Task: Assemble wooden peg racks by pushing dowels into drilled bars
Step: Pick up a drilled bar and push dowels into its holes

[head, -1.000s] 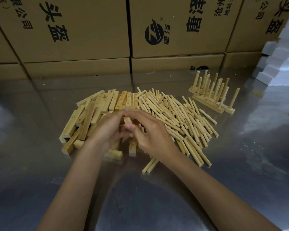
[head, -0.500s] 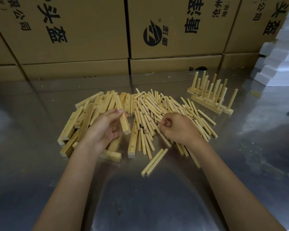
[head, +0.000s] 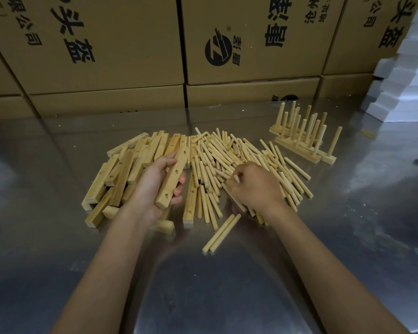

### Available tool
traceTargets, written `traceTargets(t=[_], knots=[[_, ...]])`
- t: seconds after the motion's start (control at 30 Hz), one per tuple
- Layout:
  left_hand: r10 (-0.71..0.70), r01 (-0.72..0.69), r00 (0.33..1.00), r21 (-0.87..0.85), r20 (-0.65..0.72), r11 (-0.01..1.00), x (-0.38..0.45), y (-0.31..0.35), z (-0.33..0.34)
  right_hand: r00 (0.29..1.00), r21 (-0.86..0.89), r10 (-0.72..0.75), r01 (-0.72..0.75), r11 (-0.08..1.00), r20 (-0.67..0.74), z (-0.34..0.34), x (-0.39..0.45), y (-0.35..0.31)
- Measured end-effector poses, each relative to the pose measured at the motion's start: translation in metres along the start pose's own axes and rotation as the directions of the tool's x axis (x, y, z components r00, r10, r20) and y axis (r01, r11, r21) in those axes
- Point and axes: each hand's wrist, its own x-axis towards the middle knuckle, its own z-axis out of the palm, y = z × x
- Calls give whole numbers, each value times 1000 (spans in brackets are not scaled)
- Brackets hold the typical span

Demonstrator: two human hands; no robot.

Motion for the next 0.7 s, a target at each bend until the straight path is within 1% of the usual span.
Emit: traceTargets(t=[0.07, 0.13, 0.2, 0.27, 0.33, 0.37, 0.43, 0.47, 0.5, 0.53, 0.57, 0.6, 0.63, 0.67, 0.7], knots=[[-21, 21, 1000, 29, -11, 999, 0, 0, 1, 997, 148, 48, -39, 988, -57, -6, 2, 2], [-34, 35, 999, 44, -33, 998, 0, 0, 2, 986, 380, 127, -78, 922, -105, -13, 5, 4], [-38, 40, 998, 52, -40, 998, -1, 0, 3, 970, 594, 209, -98, 799, -122, -23, 8, 5], [-40, 43, 998, 58, -43, 997, -1, -1, 5, 965, 760, 254, -118, 639, -64, -32, 8, 5], [-42, 44, 998, 55, -39, 998, -2, -1, 7, 969, 868, 247, -138, 476, 19, -38, 7, 5], [-42, 44, 999, 54, -33, 998, -2, -1, 8, 972, 893, 230, -135, 429, 36, -40, 7, 4], [-39, 40, 999, 54, -16, 998, -3, -1, 11, 984, 921, 170, -110, 373, 49, -42, 7, 2], [-37, 38, 999, 54, -8, 998, -4, 0, 12, 990, 927, 130, -97, 362, 52, -42, 7, 1], [-34, 34, 999, 56, 2, 998, -4, 0, 14, 994, 924, 93, -86, 374, 55, -41, 6, -1], [-30, 29, 999, 61, 13, 998, -4, 0, 15, 997, 906, 58, -71, 417, 51, -39, 5, -4], [-26, 24, 999, 69, 25, 997, -5, 0, 16, 1000, 856, 21, -25, 517, 16, -37, 2, -8], [-22, 19, 999, 78, 40, 997, -6, 0, 17, 998, 753, -30, 63, 655, -58, -33, 0, -11], [-19, 13, 998, 90, 60, 996, -6, 0, 19, 984, 596, -101, 170, 785, -148, -28, -3, -14], [-17, 8, 996, 105, 83, 994, -6, 0, 20, 959, 416, -180, 259, 872, -220, -23, -6, -18], [-16, 3, 995, 125, 102, 992, -7, 0, 21, 934, 263, -240, 309, 914, -265, -20, -9, -22]])
